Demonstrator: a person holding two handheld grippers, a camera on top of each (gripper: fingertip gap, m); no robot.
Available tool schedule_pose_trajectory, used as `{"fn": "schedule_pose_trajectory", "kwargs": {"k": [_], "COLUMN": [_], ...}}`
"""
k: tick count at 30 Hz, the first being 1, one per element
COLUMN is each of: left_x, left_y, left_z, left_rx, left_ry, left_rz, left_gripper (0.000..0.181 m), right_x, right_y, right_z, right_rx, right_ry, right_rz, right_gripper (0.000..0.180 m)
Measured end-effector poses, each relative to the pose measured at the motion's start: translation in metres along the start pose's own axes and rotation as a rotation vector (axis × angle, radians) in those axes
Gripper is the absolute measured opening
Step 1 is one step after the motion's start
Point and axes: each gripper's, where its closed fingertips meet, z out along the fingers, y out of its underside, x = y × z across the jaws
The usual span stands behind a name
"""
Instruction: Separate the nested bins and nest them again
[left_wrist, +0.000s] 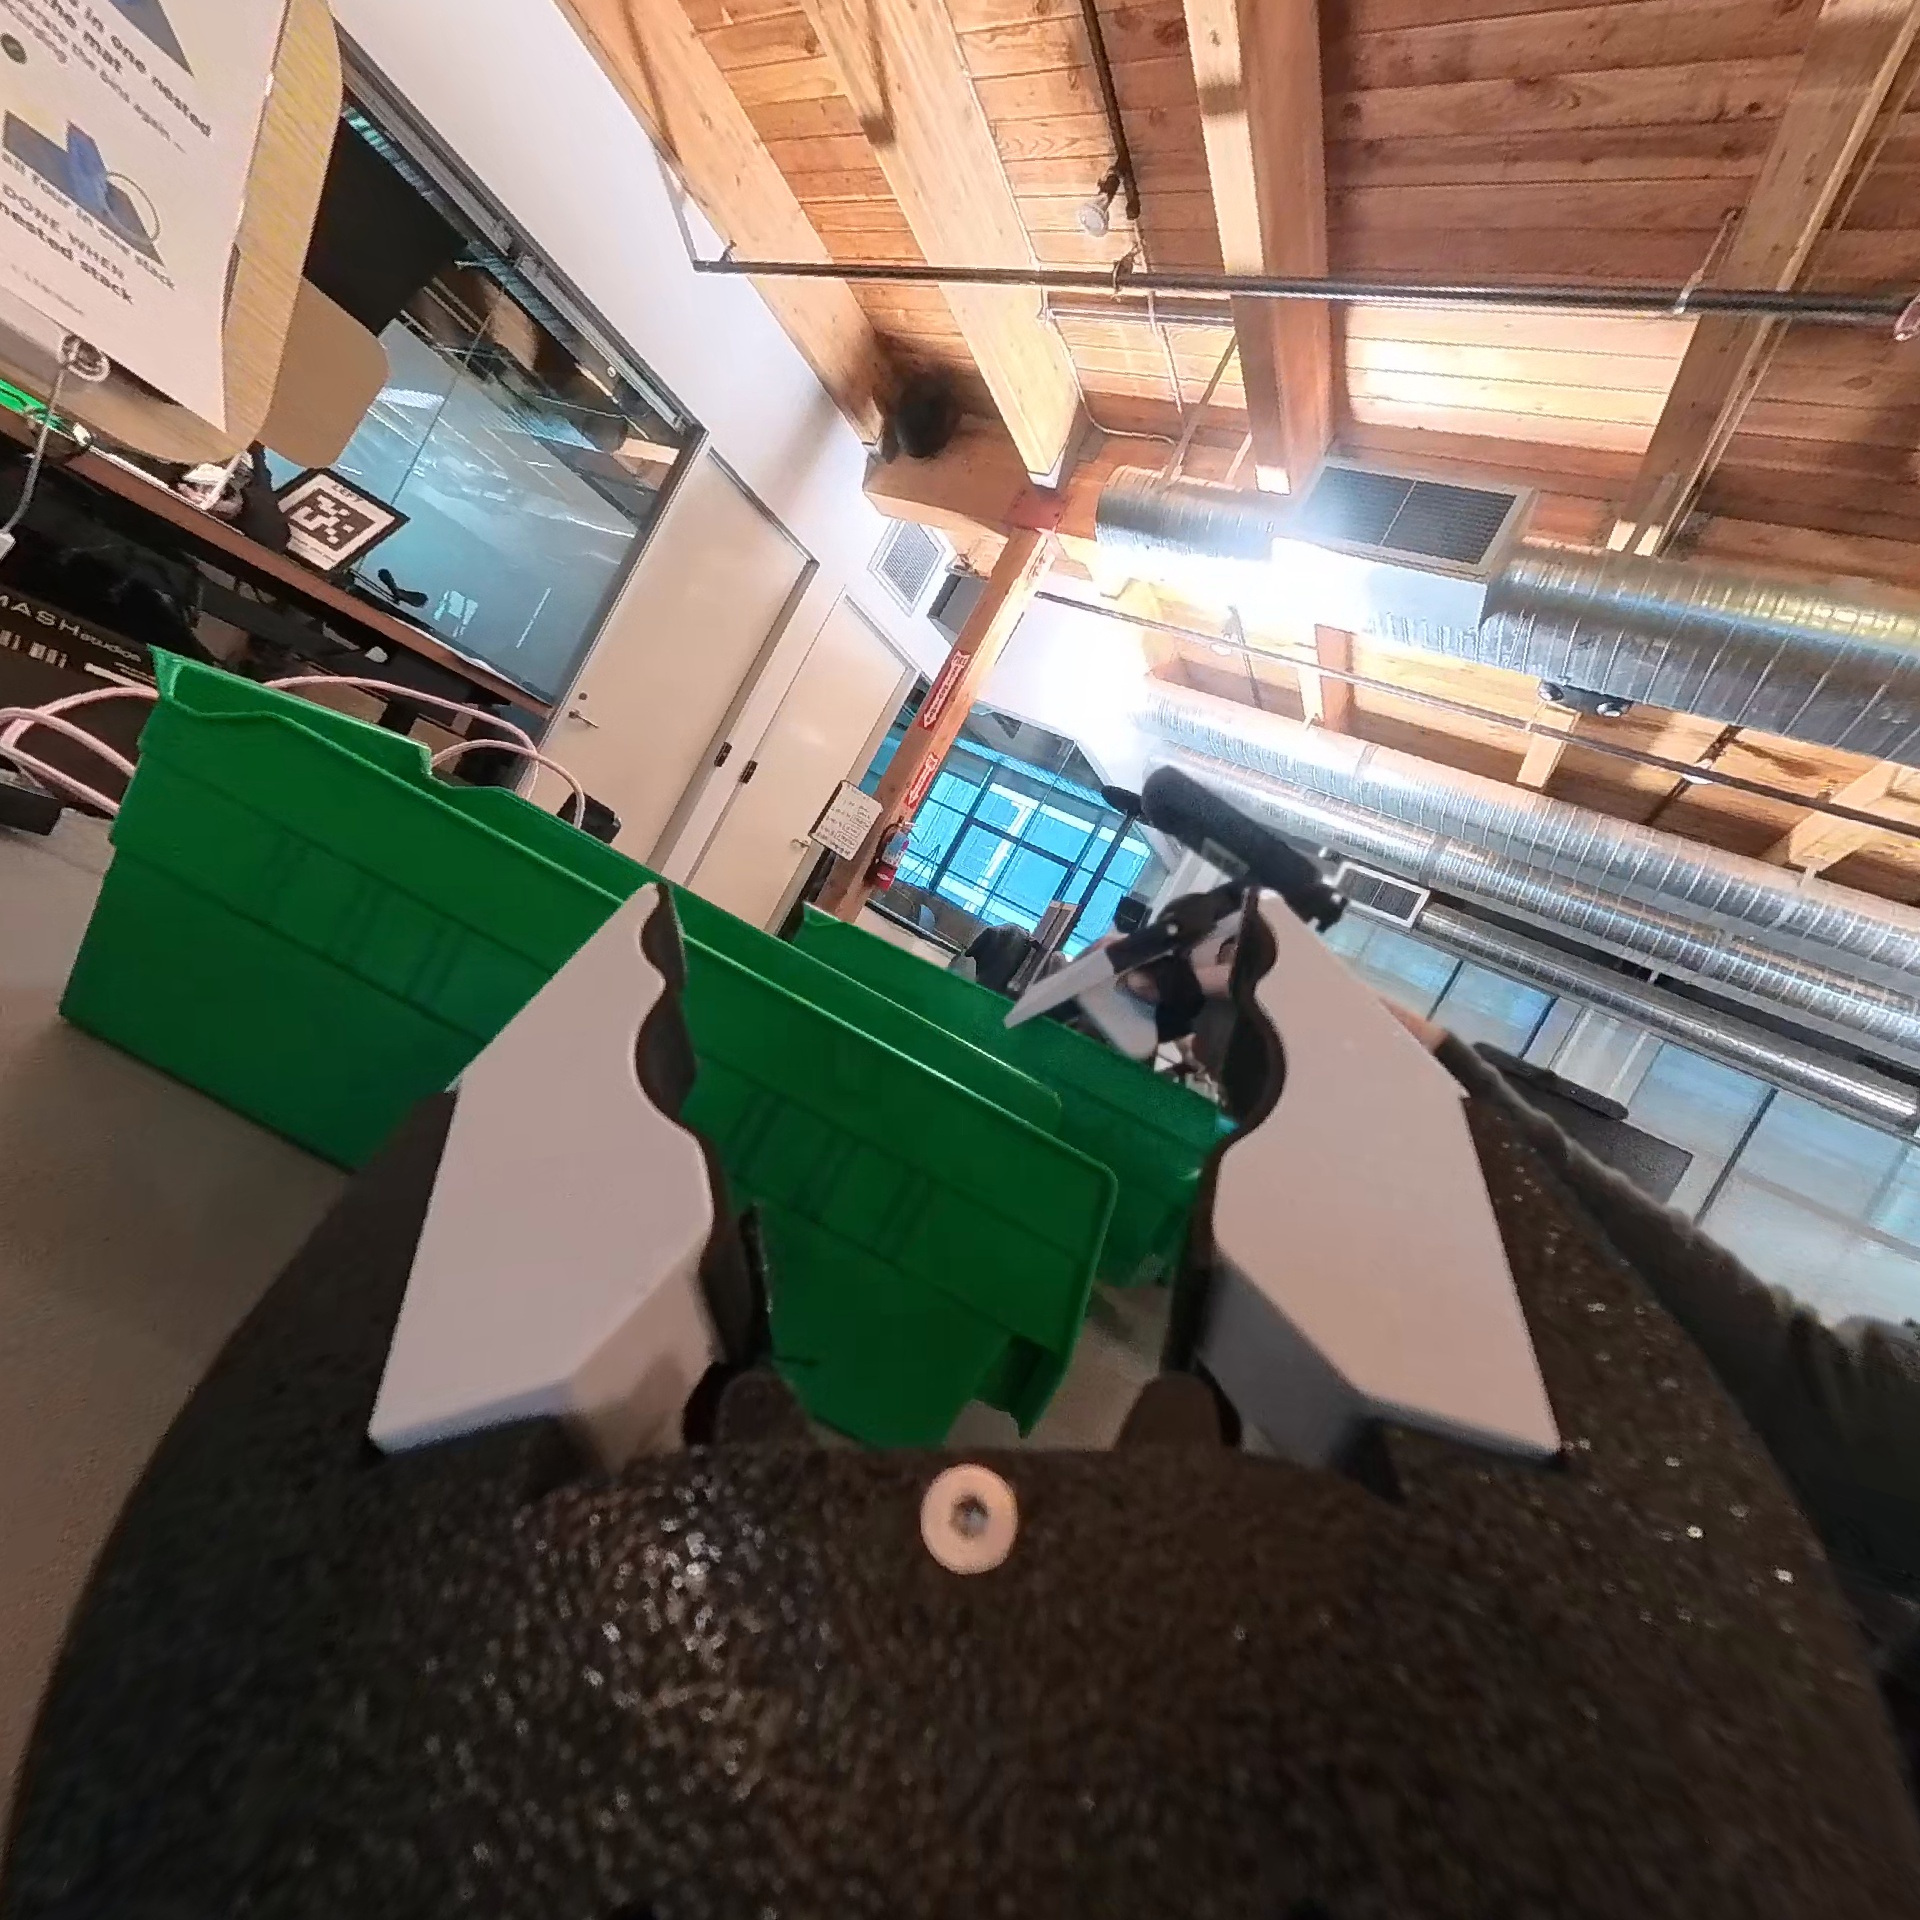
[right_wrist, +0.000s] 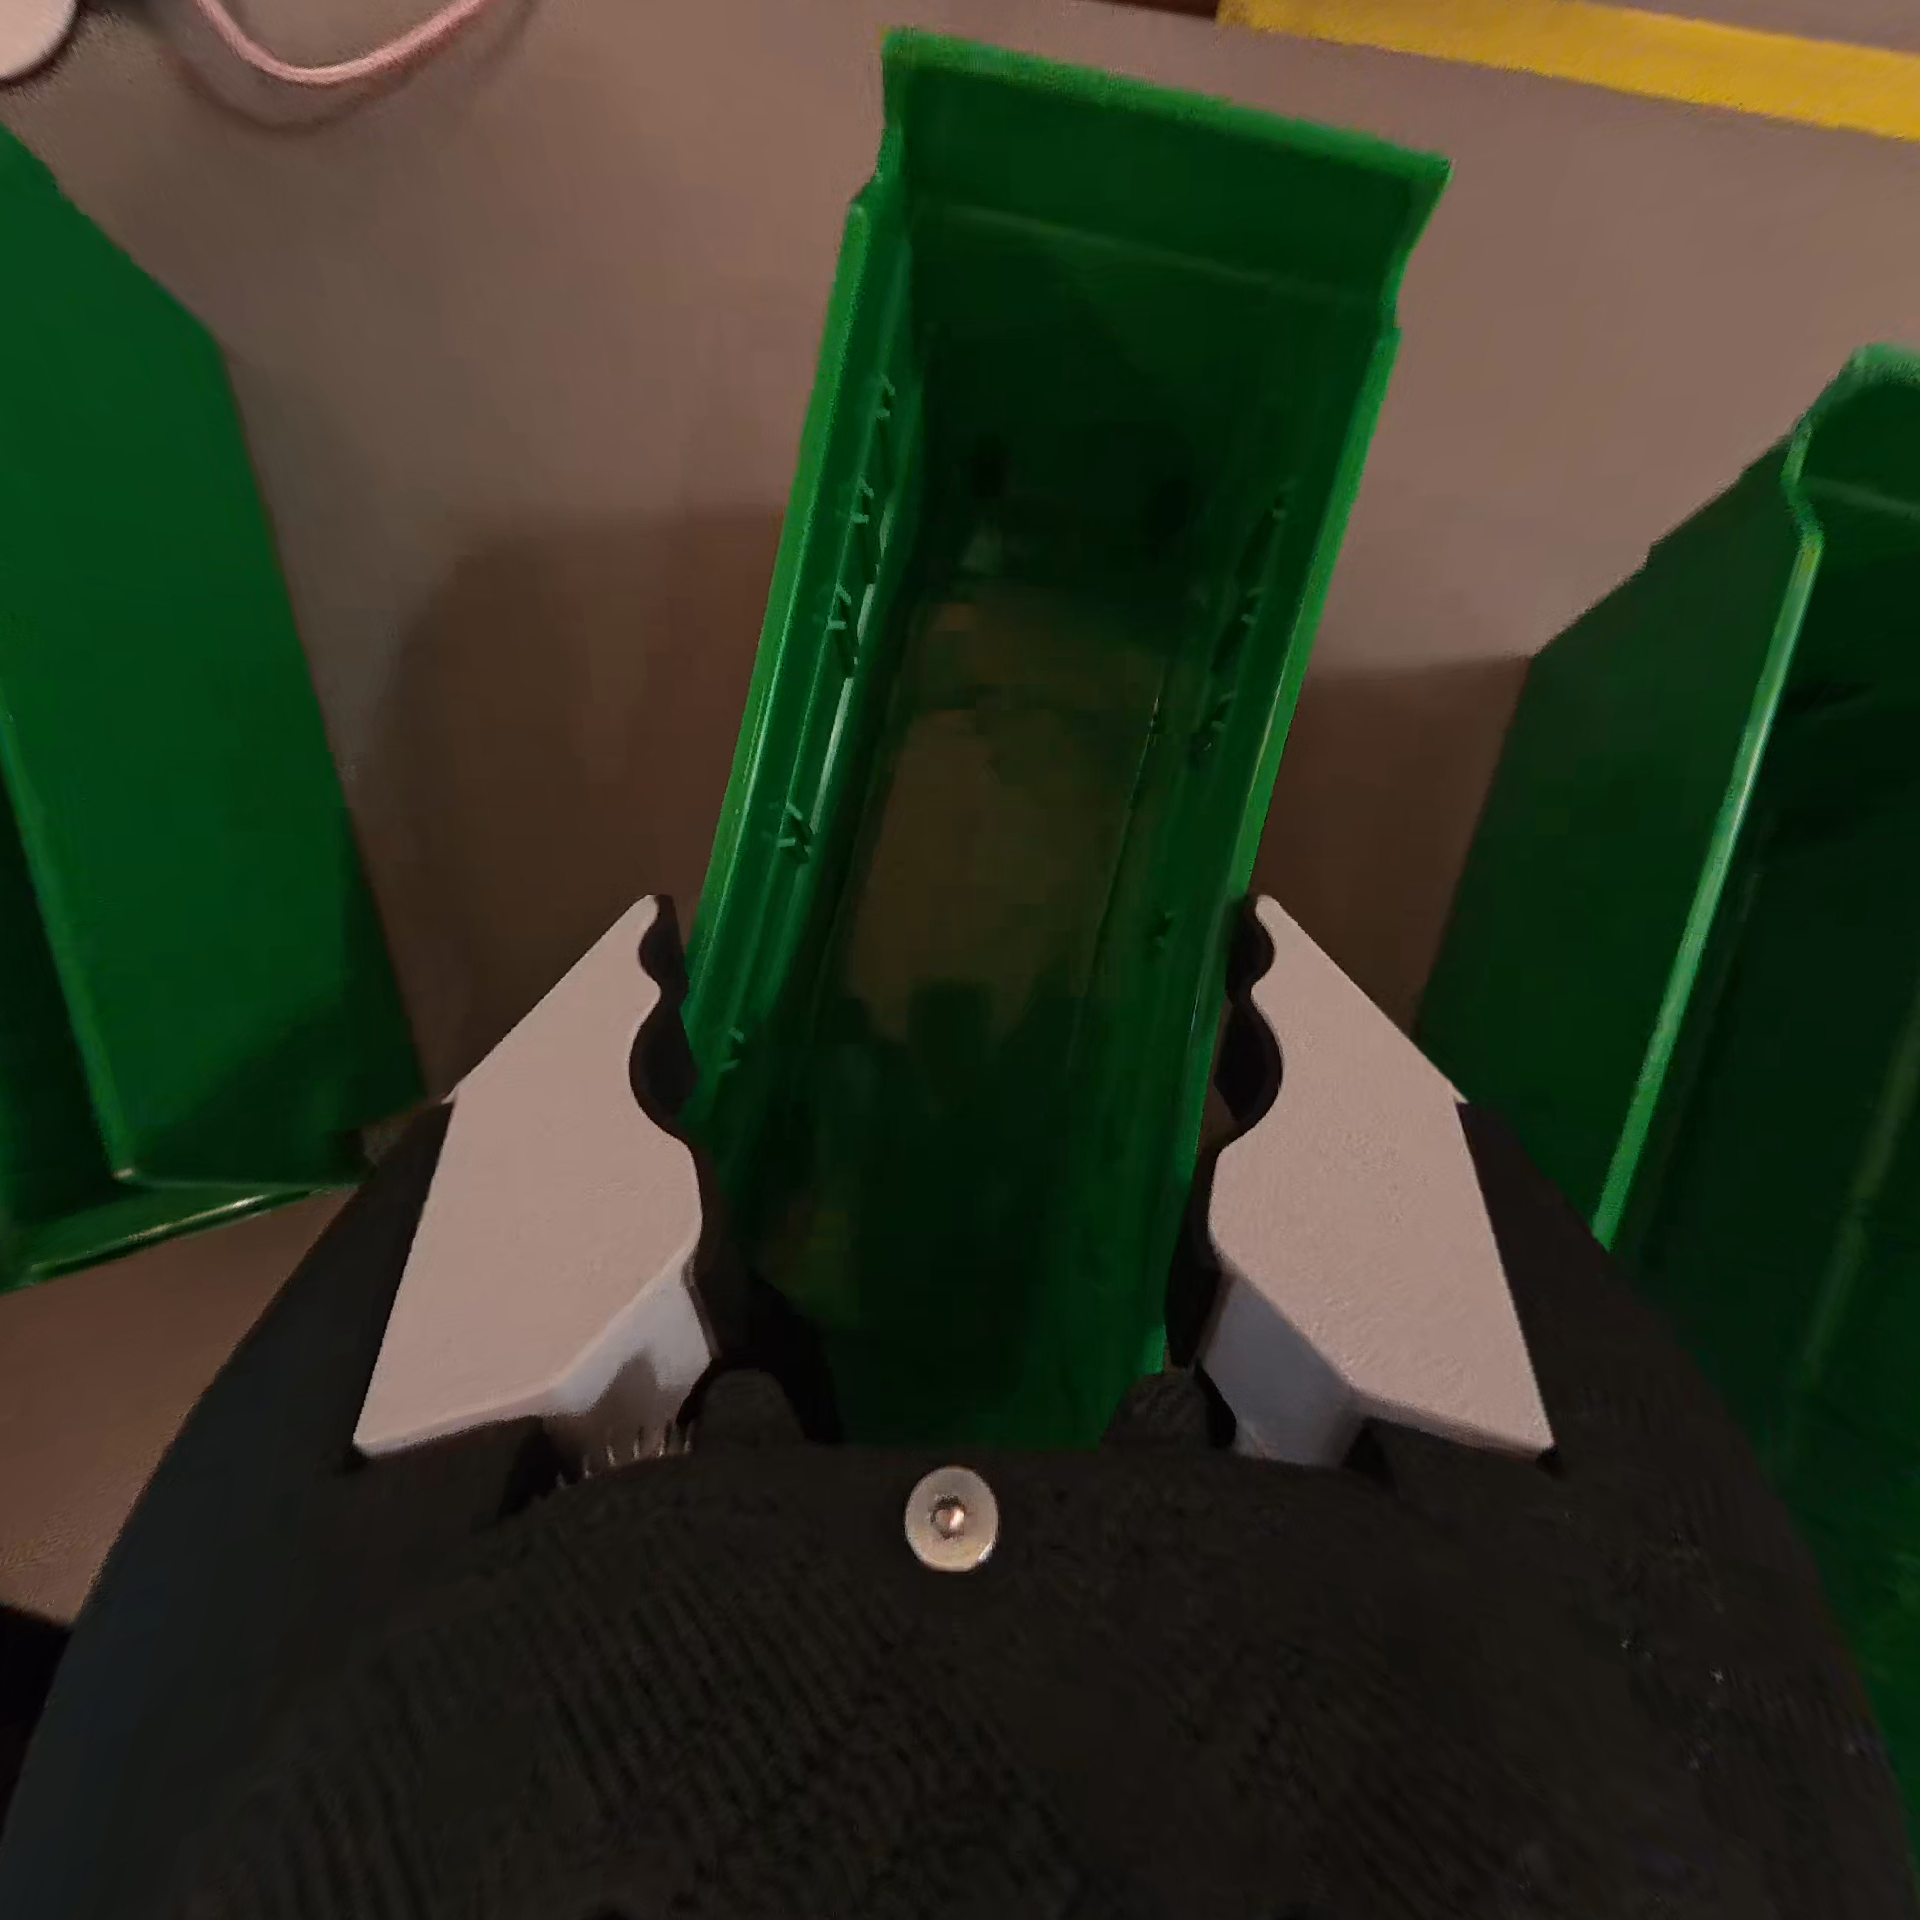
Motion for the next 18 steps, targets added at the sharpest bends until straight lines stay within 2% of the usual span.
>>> {"fn": "schedule_pose_trajectory", "kwargs": {"k": [5,9,11,14,16,18], "left_x": [0.001,0.0,0.0,-0.001,-0.001,-0.001], "left_y": [0.001,0.001,0.0,-0.001,-0.001,0.001], "left_z": [0.0,0.0,0.0,0.0,0.001,0.001], "left_rx": [-0.002,-0.004,0.001,0.004,0.0,-0.008], "left_ry": [0.004,0.003,0.001,0.0,0.0,0.0], "left_rz": [-0.001,0.0,-0.001,-0.003,-0.006,-0.005], "left_gripper": [0.102,0.103,0.103,0.103,0.103,0.103], "right_x": [0.006,0.005,0.004,-0.01,-0.052,-0.108], "right_y": [0.013,0.02,0.011,-0.015,-0.029,-0.028], "right_z": [0.003,0.002,-0.008,-0.034,-0.047,-0.048], "right_rx": [0.038,-0.006,0.045,0.179,0.257,0.25], "right_ry": [0.024,0.058,0.096,0.128,-0.009,-0.207], "right_rz": [0.063,0.025,-0.008,-0.122,-0.216,-0.316], "right_gripper": [0.111,0.12,0.119,0.105,0.085,0.076]}}
